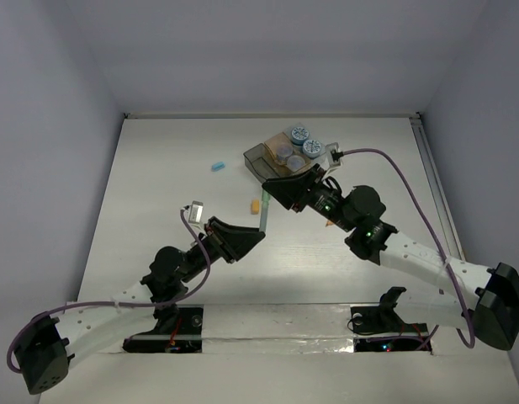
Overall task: Sort the stationery into containers
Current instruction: Close the pen cap on the pen.
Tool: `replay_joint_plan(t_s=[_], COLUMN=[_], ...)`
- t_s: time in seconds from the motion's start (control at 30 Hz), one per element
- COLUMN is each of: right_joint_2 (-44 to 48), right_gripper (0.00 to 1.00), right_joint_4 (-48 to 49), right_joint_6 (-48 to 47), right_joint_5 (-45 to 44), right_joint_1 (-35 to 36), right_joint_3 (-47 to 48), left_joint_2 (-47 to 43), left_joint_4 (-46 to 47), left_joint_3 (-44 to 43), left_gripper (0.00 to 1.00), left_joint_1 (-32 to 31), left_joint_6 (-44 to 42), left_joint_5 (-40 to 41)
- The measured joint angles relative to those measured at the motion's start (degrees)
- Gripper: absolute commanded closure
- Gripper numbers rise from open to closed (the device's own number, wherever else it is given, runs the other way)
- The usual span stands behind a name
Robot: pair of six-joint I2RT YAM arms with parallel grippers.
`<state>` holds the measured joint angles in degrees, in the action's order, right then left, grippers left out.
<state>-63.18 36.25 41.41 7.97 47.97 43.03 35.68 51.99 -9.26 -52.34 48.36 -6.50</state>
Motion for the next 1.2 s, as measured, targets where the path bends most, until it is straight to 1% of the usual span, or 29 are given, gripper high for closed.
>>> replay_joint_plan(t_s=[0.17,0.4,0.6,0.83,1.2], right_joint_2=[-1.8,-5.2,-6.4,-6.6,-6.4], right_gripper=[1.00,1.00,1.00,1.00,1.00], right_joint_4=[4.2,14.3,20.1,20.2,21.3], right_joint_6=[0.6,4.2,7.0,7.5,6.6], right_joint_5=[4.7,11.8,15.0,16.0,12.6], right_joint_1=[0.0,-0.7,-0.7,-1.0,-0.1], right_joint_3=[-0.7,-0.7,-0.7,-0.7,-3.4], left_joint_2=[-1.9,-5.6,-9.9,-11.4,-4.8], left_joint_4=[0.3,0.9,-0.8,-4.9,-6.6], left_joint_3=[0.7,1.4,1.4,0.3,-3.4], left_gripper=[1.00,1.00,1.00,1.00,1.00], left_joint_1=[0.3,0.7,0.7,0.7,0.4], left_joint_6=[0.7,1.9,2.2,0.6,-3.3], left_joint_5=[-1.0,-3.0,-4.0,-4.1,-5.6])
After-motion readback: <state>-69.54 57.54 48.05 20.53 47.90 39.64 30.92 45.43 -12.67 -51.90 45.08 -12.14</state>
